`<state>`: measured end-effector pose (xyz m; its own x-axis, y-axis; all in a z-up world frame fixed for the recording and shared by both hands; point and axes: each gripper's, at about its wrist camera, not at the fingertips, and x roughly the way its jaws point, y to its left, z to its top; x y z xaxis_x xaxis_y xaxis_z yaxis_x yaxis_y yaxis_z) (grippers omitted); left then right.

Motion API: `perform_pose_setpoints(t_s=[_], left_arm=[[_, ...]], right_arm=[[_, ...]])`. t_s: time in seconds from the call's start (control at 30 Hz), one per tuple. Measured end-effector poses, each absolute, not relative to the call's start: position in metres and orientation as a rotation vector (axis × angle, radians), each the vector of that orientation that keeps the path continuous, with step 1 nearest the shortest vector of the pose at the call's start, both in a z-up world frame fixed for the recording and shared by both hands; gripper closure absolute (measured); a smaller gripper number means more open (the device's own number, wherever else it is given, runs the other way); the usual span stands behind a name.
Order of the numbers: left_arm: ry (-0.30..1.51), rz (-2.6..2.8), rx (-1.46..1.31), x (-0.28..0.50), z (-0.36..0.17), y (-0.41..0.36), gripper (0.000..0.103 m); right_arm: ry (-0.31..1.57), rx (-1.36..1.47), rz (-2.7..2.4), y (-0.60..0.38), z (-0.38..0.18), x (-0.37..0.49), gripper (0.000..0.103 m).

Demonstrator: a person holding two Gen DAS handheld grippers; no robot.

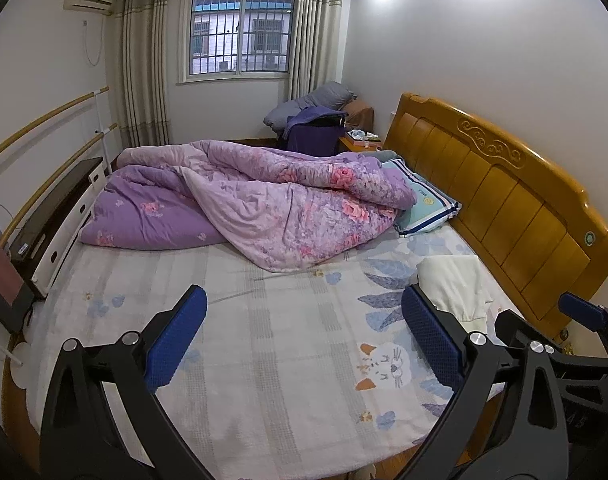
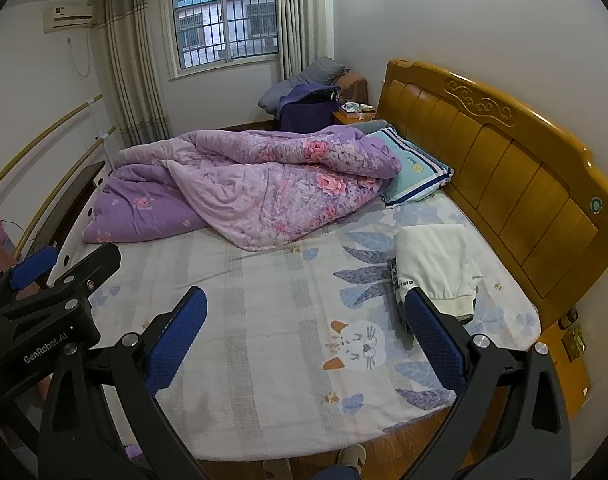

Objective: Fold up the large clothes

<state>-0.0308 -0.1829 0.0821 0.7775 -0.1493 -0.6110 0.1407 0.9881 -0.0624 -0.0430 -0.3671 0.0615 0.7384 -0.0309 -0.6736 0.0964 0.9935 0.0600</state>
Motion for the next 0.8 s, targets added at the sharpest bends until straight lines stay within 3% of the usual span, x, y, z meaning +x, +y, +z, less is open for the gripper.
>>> perform_pose_setpoints(t_s=[0.8], left_arm=[[0.656, -0.148, 0.020, -0.029, 0.084, -0.194, 0.005]], right_arm=[[0.749, 0.103, -0.085, -0.368, 0.060, -0.047, 0.008]])
